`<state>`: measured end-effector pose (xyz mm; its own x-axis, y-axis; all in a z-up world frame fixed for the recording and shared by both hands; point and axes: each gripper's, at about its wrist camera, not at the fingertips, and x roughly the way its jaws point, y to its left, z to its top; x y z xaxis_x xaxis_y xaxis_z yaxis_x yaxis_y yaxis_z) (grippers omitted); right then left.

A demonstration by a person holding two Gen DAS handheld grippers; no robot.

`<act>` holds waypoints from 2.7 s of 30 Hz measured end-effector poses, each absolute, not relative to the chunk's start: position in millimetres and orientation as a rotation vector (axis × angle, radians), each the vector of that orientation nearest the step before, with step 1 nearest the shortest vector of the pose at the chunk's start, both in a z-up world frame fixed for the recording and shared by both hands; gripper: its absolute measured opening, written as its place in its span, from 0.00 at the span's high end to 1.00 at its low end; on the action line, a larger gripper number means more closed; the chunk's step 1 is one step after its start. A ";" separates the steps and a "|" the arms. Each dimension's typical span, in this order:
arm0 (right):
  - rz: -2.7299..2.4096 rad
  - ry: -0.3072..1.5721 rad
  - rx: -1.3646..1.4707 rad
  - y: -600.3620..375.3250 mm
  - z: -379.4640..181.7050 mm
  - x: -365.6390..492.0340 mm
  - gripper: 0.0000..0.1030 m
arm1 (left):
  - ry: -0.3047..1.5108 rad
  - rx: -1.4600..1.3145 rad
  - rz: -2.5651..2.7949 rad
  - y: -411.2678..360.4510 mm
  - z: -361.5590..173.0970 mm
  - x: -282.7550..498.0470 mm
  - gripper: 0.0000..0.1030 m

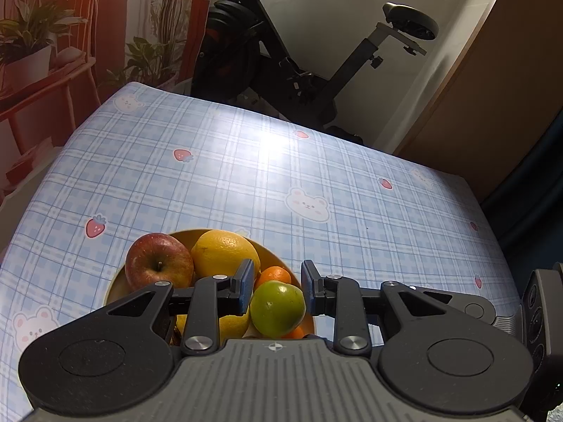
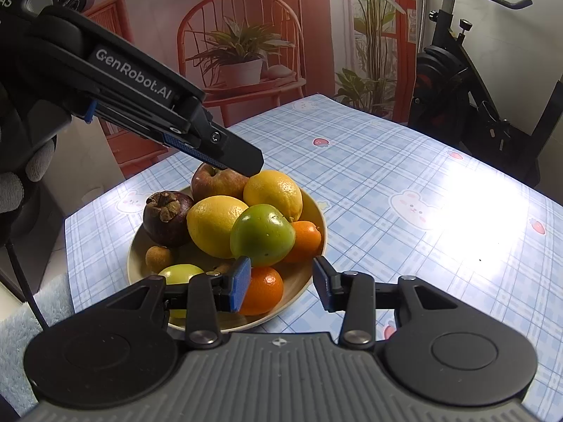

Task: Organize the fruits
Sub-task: 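Carry both green fruits onto the plate and open both grippers, then move both tools to the two tangerines on the cloth, then close the right gripper on one tangerine while the left gripper grasps the other tangerine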

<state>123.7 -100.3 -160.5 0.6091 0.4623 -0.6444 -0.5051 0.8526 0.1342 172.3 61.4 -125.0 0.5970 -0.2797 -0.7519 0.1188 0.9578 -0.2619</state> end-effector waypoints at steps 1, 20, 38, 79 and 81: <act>0.558 0.725 -0.062 -101.3 -160.2 123.1 0.59 | 0.903 -0.192 -0.233 61.1 -125.0 172.1 0.70; 0.521 0.702 -0.026 -126.6 -158.6 111.5 0.59 | 0.899 -0.158 -0.234 43.4 -122.9 171.1 0.70; 0.273 0.718 0.052 -242.7 -165.8 35.2 0.58 | 0.877 -0.045 -0.446 -64.7 -156.0 151.7 0.70; 0.194 0.706 0.172 -289.9 -180.6 22.8 0.61 | 1.007 0.033 -0.546 -119.5 -215.0 148.9 0.60; 0.193 0.703 0.176 -289.9 -180.2 21.8 0.61 | 1.007 0.040 -0.545 -121.3 -217.0 148.9 0.61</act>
